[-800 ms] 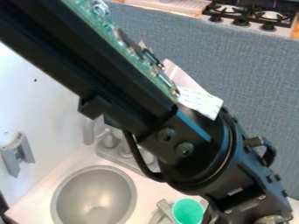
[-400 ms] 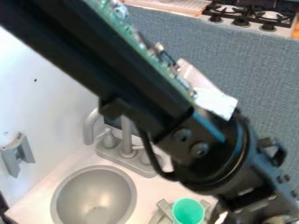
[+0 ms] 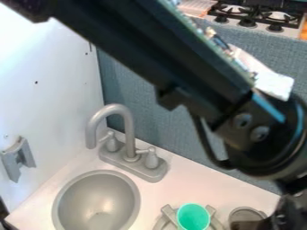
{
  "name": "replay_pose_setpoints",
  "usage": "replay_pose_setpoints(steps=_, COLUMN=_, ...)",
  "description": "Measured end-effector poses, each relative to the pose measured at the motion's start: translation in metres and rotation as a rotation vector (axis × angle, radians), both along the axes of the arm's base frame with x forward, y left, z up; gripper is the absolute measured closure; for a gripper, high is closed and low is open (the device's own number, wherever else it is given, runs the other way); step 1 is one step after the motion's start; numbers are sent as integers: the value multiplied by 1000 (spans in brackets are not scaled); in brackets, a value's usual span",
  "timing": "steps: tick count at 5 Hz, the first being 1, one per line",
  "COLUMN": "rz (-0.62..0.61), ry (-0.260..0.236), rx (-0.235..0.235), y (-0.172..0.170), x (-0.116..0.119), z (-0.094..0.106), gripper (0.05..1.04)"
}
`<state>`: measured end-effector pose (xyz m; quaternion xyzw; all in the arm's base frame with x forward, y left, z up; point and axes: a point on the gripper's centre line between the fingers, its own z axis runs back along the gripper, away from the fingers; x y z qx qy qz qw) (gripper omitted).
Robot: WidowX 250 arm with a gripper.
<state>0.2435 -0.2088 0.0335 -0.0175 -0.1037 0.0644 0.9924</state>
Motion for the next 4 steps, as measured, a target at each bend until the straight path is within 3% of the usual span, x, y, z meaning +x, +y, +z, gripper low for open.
replay_pose_setpoints(steps=1, rz=-128, ry=2, rx=-43, y=-24, x=22, z=-7, gripper=83)
replay_pose_setpoints(steps=3, rz=-181, ry=56, rx=5, y=-39, x=54, z=-33, gripper=83)
replay_pose_setpoints(steps=4, rz=-180, ry=85, rx=-3, y=-35, x=63, z=-45, gripper=83)
